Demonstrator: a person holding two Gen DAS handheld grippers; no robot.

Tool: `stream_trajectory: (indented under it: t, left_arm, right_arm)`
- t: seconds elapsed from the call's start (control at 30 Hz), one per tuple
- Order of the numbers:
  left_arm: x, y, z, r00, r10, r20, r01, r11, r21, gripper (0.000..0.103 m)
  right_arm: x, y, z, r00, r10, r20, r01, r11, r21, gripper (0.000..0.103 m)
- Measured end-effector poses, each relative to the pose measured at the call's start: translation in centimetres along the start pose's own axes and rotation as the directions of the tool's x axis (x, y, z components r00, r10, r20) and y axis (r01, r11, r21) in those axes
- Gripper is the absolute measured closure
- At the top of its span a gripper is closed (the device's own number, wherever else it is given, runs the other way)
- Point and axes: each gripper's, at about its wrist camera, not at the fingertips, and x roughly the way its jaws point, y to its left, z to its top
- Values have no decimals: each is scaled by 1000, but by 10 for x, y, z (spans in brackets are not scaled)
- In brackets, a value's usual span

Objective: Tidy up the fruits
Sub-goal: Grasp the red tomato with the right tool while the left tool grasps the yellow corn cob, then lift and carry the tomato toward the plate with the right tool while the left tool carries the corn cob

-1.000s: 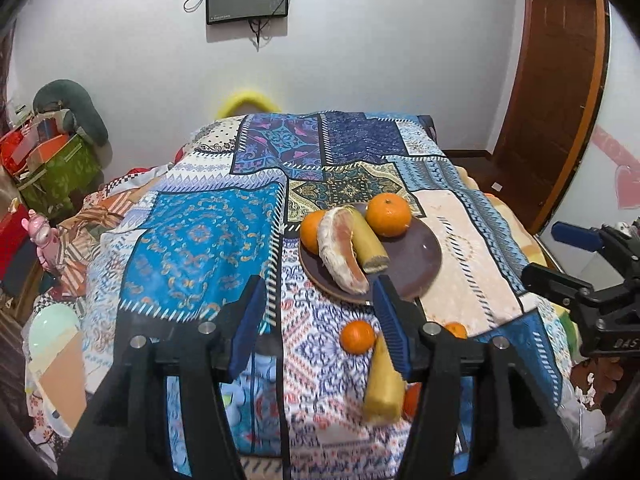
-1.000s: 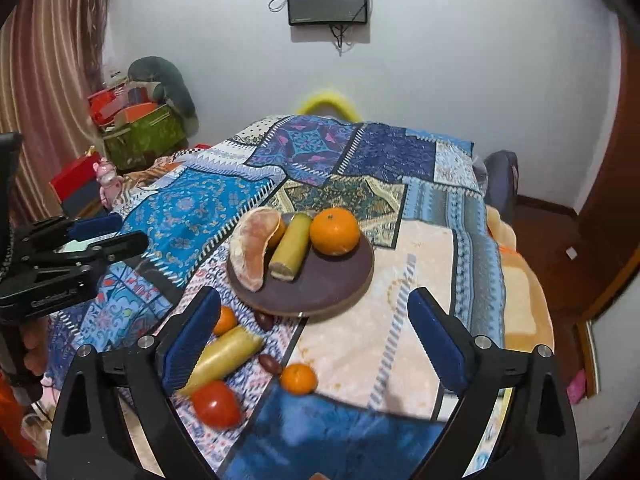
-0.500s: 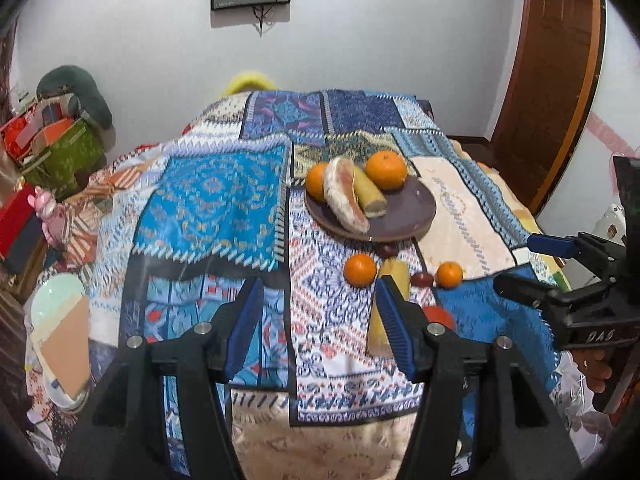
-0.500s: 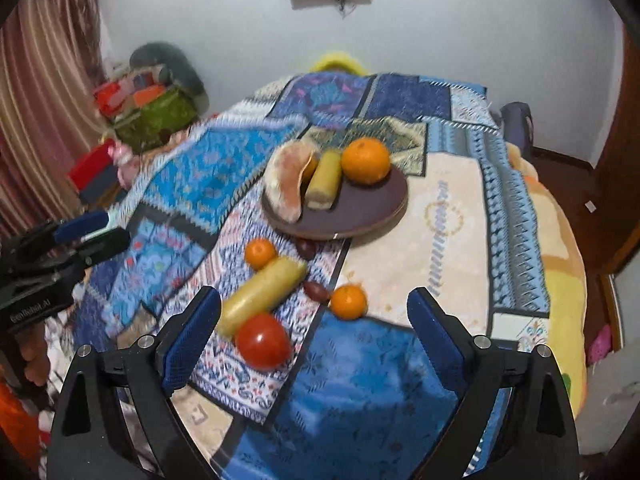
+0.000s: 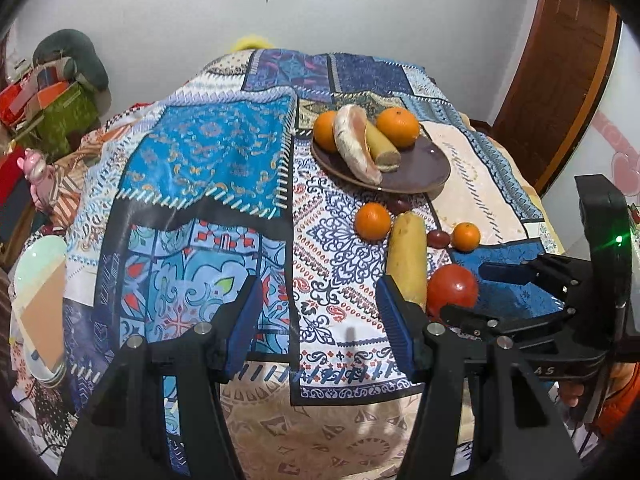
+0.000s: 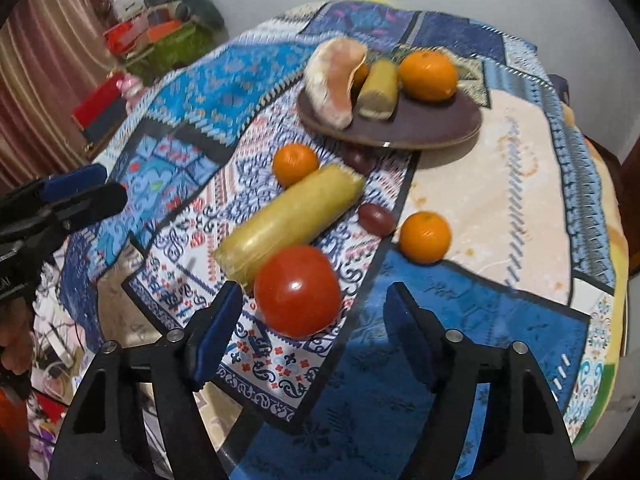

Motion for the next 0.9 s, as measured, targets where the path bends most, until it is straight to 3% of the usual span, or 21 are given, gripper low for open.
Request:
stream_trajectory:
  t: [0.07, 0.27, 0.57, 0.9]
  left_arm:
    - [4, 0, 0, 1000, -4, -11, 3, 1000, -4, 45]
    - [13, -7, -1, 999, -16, -36, 17, 1000, 9, 45]
    - [32, -31, 12, 996, -57, -68, 61, 997, 50, 45]
    - [73, -63, 26, 984, -101, -144, 113, 990, 82, 45]
  right_arm:
    - [5, 3, -1, 1000, 5, -14, -5, 1000, -11, 35]
    - [15, 5, -2, 999, 26, -42, -28, 999, -31, 58]
    - [-9, -16, -10, 1000, 11, 14, -10, 1000, -4, 59]
    - [-53, -80, -13, 988, -107, 112, 95, 989, 109, 59]
